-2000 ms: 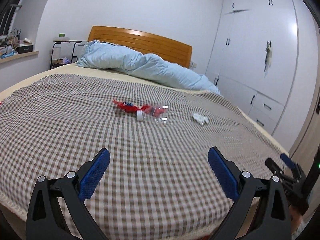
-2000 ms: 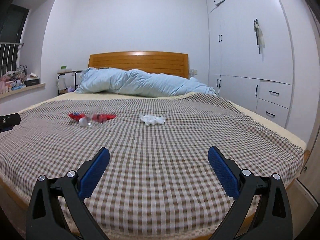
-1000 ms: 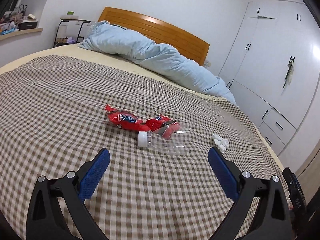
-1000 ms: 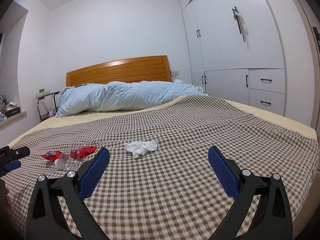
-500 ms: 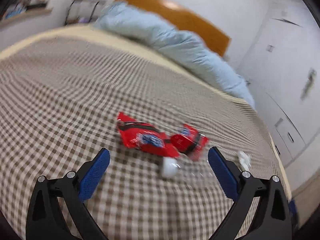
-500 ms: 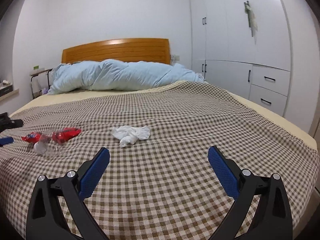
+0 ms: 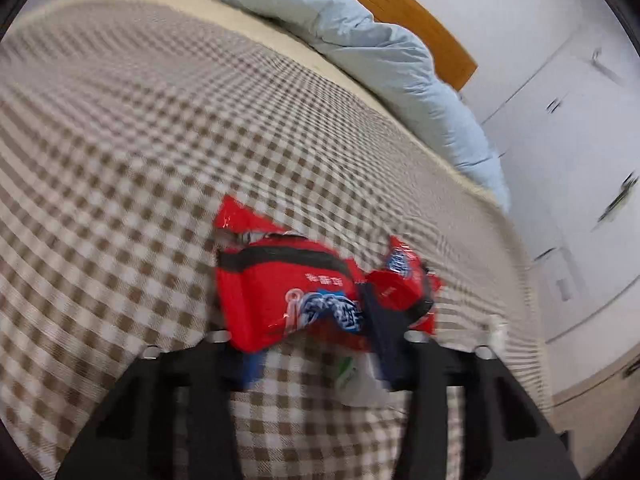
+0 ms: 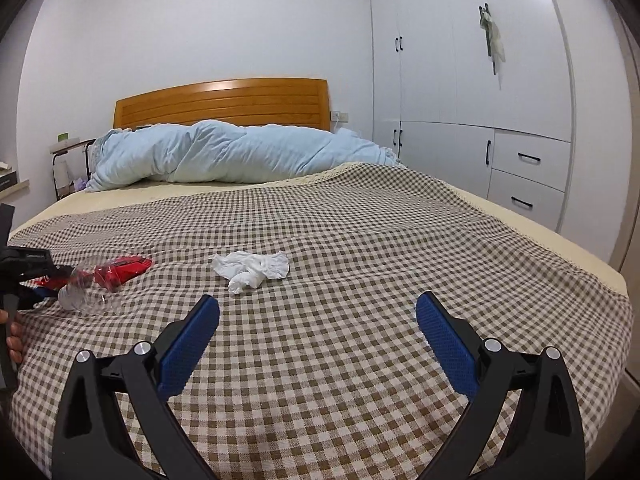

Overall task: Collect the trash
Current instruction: 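Grasp the red snack wrapper on the bed with the left tool, then grasp the white tissue with the right tool while the left tool holds the wrapper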

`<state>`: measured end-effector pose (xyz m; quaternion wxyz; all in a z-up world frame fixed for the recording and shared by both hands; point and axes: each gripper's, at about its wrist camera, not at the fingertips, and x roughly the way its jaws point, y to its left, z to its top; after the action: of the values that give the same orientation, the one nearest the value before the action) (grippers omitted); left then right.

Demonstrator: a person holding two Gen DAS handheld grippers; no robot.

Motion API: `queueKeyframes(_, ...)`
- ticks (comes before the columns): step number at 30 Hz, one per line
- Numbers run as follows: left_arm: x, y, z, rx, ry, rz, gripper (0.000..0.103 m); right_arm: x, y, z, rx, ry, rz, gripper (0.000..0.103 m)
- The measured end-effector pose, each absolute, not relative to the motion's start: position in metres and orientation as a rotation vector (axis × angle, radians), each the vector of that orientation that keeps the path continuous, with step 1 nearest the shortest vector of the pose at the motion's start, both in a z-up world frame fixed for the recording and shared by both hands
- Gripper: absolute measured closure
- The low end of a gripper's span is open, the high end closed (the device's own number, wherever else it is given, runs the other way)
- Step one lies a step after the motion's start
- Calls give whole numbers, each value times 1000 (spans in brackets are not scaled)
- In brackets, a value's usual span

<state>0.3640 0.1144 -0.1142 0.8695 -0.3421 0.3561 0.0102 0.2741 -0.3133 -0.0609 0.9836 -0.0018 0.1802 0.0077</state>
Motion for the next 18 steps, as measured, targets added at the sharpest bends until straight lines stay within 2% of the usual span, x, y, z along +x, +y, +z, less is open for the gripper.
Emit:
queueKeyframes(2,355,119,-116,-755,724,-1,79,275,-314,-61,-1,365,14,8)
queueKeyframes(4,348,120,-111,-745,690,4,84,275,-314,-61,0,366,12,8)
queueKeyframes(11,313,100,-74,-556,525,44,85,274,-311,-61,-13,361,14,8)
queueKeyframes(18,304,99,-64,-522,488,57,85,278,-309,-63,-19,385,15,8)
